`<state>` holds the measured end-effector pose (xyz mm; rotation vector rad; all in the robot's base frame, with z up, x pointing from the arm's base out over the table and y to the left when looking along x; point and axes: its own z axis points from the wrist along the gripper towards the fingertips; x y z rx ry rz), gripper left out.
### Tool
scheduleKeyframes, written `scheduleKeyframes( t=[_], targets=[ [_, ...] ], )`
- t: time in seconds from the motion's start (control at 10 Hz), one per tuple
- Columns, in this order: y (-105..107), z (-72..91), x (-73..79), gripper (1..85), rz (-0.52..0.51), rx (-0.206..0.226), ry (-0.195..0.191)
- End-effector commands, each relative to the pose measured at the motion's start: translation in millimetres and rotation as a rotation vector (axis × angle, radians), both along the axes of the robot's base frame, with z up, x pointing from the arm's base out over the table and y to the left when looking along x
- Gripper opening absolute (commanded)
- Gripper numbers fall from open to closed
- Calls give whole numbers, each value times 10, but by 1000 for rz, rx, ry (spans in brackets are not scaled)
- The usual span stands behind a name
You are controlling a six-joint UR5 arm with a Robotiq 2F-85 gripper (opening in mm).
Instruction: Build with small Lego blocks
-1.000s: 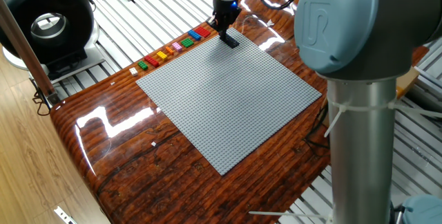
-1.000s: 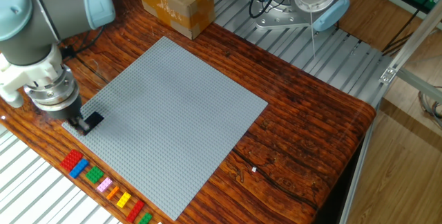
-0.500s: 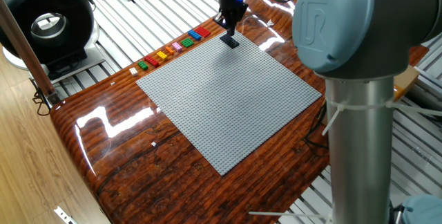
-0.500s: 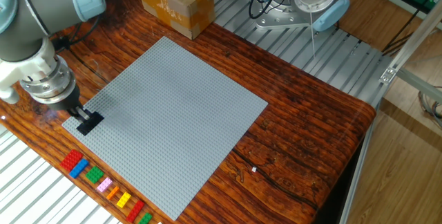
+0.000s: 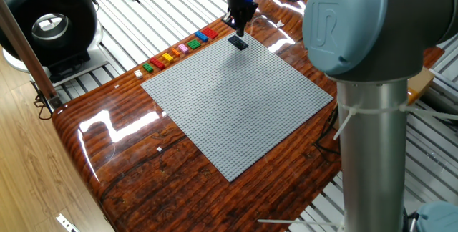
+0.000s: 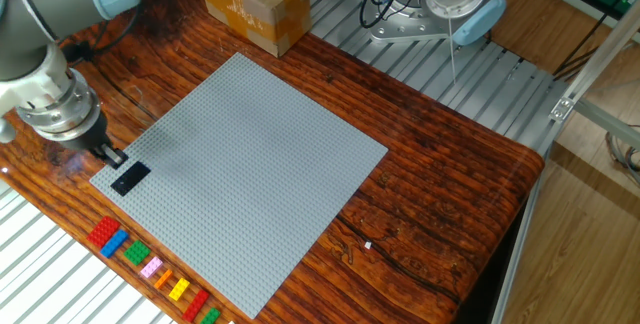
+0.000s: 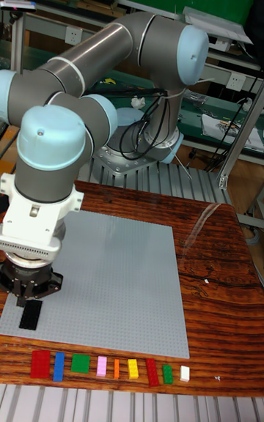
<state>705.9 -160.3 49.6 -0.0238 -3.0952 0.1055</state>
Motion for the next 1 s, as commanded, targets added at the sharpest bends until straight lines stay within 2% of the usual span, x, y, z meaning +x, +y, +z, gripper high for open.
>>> scheduleKeyframes(
  t=[0.0,0.1,0.2,0.4,0.7,0.9],
  targets=[
    [141,204,293,133,-29,-11,-13],
    [270,232,362,180,-19,19,-14],
    [337,225,369,313,24,41,-7],
    [377,163,453,347,56,75,-20],
    [300,-56,764,383,91,69,-84],
    [321,-130,812,383,90,73,-95]
  ],
)
